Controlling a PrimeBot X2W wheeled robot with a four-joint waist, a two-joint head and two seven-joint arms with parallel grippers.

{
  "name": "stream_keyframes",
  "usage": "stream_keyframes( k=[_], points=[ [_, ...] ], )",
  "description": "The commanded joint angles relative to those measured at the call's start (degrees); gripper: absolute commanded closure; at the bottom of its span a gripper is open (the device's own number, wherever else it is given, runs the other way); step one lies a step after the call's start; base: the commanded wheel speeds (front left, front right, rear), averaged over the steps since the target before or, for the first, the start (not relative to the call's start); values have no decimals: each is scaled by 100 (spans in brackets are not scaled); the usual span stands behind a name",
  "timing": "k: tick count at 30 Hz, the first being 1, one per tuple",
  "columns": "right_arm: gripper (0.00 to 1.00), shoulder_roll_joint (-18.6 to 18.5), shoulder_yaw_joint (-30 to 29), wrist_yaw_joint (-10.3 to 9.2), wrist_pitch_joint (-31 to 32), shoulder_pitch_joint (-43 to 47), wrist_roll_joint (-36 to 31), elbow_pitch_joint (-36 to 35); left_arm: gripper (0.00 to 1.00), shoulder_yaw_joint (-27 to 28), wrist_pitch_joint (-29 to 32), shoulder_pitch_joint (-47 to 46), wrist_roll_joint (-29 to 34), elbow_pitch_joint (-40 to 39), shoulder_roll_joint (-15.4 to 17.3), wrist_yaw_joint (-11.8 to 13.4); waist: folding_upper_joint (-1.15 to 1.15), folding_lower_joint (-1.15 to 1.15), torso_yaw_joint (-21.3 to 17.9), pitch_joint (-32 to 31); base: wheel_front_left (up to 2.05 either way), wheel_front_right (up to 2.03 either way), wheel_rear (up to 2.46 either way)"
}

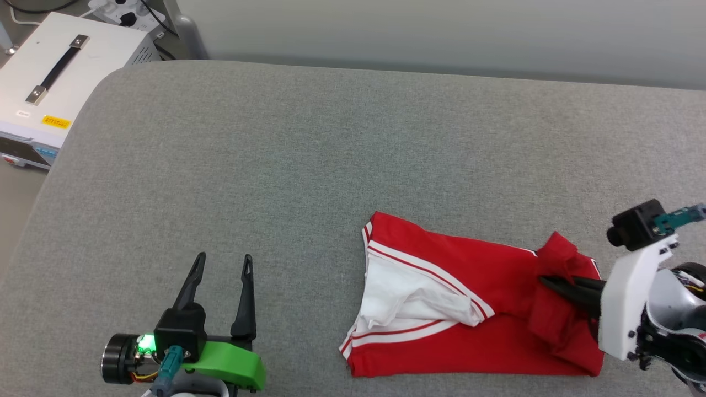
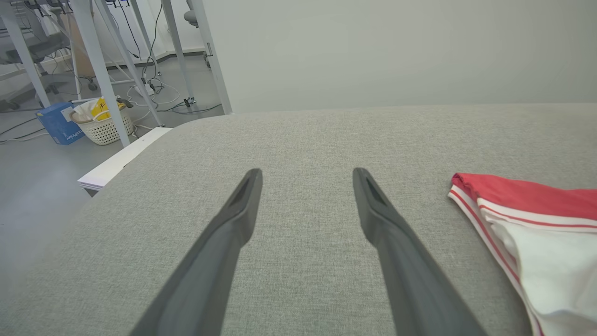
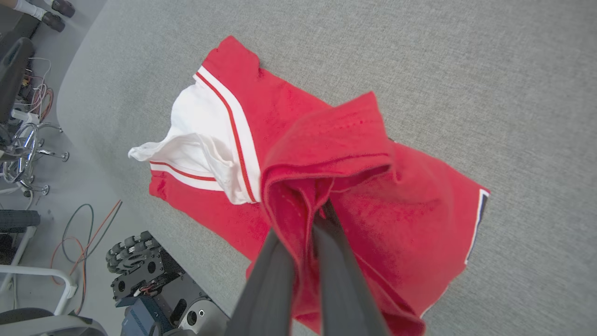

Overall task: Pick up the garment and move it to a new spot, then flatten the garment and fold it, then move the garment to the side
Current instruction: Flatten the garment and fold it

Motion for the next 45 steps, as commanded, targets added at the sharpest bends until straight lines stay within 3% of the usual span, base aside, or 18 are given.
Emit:
stream_keyframes(
  k=[1, 15, 27, 28, 29, 30, 39, 45],
  points=[
    [100, 85, 212, -4, 40, -271, -124, 79, 0, 8, -33, -90, 46, 4, -48, -34, 0, 0, 3, 50, 0, 0, 0],
    [100, 826, 2277, -4, -104, -2162, -438, 1400, 0, -102, -33, -380, 66, 82, -130, -64, 0, 0, 100, 275, 0, 0, 0],
    [100, 1191, 3243, -4, -807, -2614, -284, 2567, 0, -119, -33, -455, 56, 154, -167, -58, 0, 0, 166, 353, 0, 0, 0],
    [72, 1188, 3269, -4, -903, -2628, -280, 2607, 0, -111, -33, -449, 58, 160, -168, -60, 0, 0, 160, 352, 0, 0, 0],
    [54, 1176, 3306, -4, -1006, -2639, -260, 2628, 0, -100, -33, -439, 61, 166, -169, -61, 0, 0, 151, 342, 0, 0, 0],
    [0, 1157, 3321, -4, -1142, -2654, -239, 2605, 0, -87, -33, -425, 66, 173, -169, -61, 0, 0, 139, 331, 0, 0, 0],
    [0, 651, 3132, -4, -2435, -2611, -356, 1897, 0, 116, -33, -305, 77, 192, -115, -44, 0, 0, -51, 129, 0, 0, 0],
    [0, 553, 2293, -4, -3627, -2266, -903, 1786, 0, 199, -33, -250, 70, 159, -122, -11, 0, 0, -201, -22, 0, 0, 0]
  ],
)
